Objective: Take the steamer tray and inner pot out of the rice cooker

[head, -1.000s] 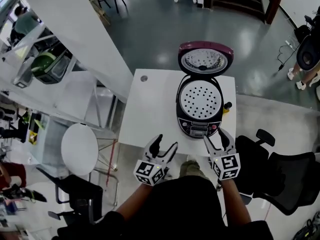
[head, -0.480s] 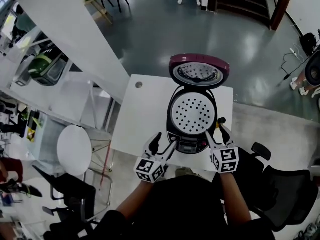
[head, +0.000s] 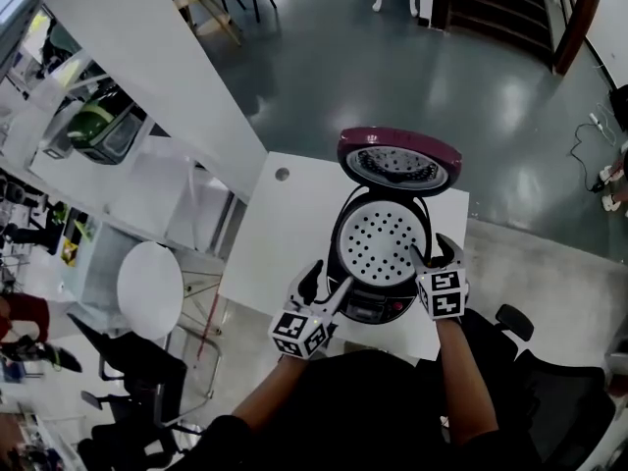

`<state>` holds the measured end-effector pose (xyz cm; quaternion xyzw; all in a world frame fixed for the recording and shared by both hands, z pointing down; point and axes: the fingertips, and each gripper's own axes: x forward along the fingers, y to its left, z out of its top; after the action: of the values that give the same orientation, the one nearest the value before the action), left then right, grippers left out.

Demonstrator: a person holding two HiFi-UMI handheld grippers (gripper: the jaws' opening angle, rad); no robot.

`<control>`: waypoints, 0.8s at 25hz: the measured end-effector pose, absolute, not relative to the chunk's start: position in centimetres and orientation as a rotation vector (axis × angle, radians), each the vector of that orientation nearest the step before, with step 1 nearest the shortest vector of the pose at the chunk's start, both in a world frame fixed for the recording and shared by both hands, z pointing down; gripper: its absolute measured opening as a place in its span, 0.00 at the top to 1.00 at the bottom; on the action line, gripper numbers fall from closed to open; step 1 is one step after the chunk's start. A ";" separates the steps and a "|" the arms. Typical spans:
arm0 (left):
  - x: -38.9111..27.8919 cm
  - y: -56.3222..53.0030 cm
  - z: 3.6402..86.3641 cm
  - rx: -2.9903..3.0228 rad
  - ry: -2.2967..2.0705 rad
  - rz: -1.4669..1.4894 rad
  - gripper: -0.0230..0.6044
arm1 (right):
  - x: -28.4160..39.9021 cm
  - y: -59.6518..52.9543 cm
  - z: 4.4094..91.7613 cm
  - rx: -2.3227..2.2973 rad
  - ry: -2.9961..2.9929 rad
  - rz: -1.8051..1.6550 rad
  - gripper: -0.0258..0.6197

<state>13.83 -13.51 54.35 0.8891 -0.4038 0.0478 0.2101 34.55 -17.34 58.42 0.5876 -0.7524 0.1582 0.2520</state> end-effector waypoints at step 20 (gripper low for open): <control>14.8 -14.2 55.6 2.387 -1.169 0.108 0.52 | 34.4 -24.3 67.1 1.149 -1.856 0.269 0.61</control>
<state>14.83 -14.23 55.56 0.8715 -0.4268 0.0395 0.2383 34.42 -24.30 67.07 0.4657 -0.7518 0.1091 0.4539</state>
